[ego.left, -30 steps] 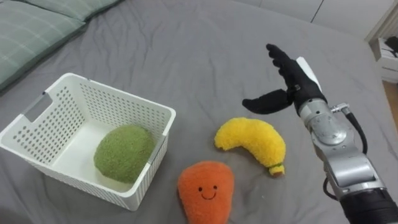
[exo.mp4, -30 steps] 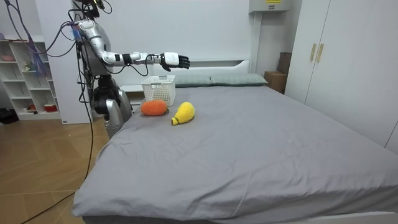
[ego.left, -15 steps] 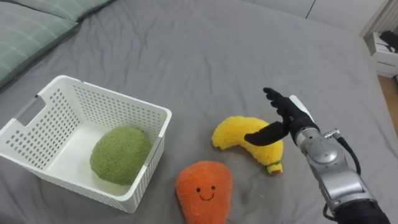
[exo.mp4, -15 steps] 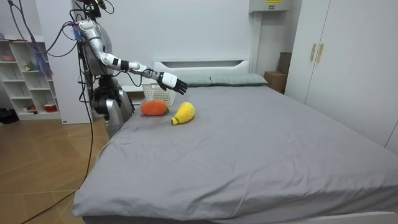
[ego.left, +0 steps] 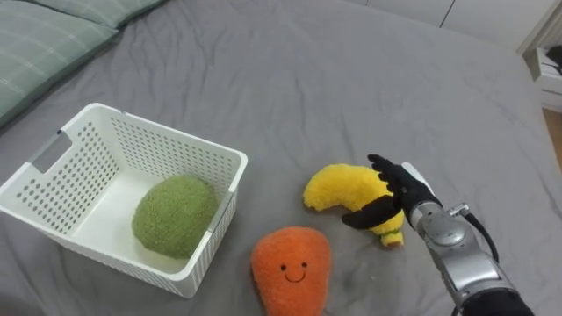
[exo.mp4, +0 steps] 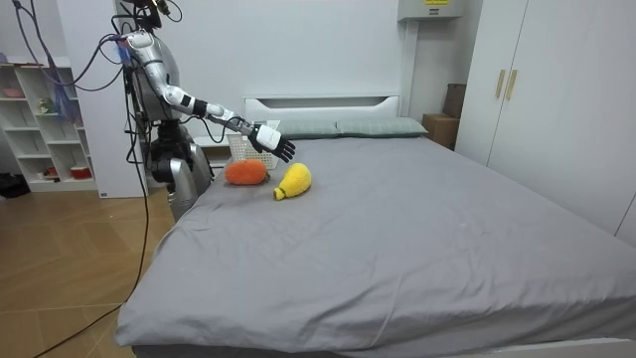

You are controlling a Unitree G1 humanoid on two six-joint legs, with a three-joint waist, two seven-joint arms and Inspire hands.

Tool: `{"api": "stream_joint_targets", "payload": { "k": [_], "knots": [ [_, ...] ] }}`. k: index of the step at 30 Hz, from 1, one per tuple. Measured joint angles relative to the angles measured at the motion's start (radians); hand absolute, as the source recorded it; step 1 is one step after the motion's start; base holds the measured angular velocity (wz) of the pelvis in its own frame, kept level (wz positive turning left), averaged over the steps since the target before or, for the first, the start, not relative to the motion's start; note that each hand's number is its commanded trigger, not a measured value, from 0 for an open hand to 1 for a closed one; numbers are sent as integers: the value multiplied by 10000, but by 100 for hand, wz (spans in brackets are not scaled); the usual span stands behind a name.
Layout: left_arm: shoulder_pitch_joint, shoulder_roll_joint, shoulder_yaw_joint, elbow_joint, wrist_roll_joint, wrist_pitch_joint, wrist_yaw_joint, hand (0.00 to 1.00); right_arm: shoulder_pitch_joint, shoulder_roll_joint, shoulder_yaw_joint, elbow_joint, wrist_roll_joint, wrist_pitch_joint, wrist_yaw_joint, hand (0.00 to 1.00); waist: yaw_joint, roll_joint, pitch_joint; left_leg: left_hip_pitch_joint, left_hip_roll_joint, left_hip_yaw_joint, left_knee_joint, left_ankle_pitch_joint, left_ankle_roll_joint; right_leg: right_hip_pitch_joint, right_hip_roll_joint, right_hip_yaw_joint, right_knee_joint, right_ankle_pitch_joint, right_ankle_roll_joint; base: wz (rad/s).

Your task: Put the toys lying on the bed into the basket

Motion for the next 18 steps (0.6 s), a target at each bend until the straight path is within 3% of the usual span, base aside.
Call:
{"api": "stream_joint_targets", "payload": {
  "k": [9, 18],
  "knots": [
    [120, 23, -84, 4, -49, 0, -7, 0, -208, -180, 75, 770, -332, -7, -616, 0, 210, -7, -2, 50, -22, -119, -23, 2, 2, 99, -5, -42, -3, -3, 5, 3],
    [467, 352, -270, 4, 35, 0, -120, 0, -348, -471, -170, 901, -337, -163, -2099, 0, 121, -27, 14, -74, -122, -464, 133, 15, 21, 240, -68, -396, -24, -40, 62, 13]
  ]
}}
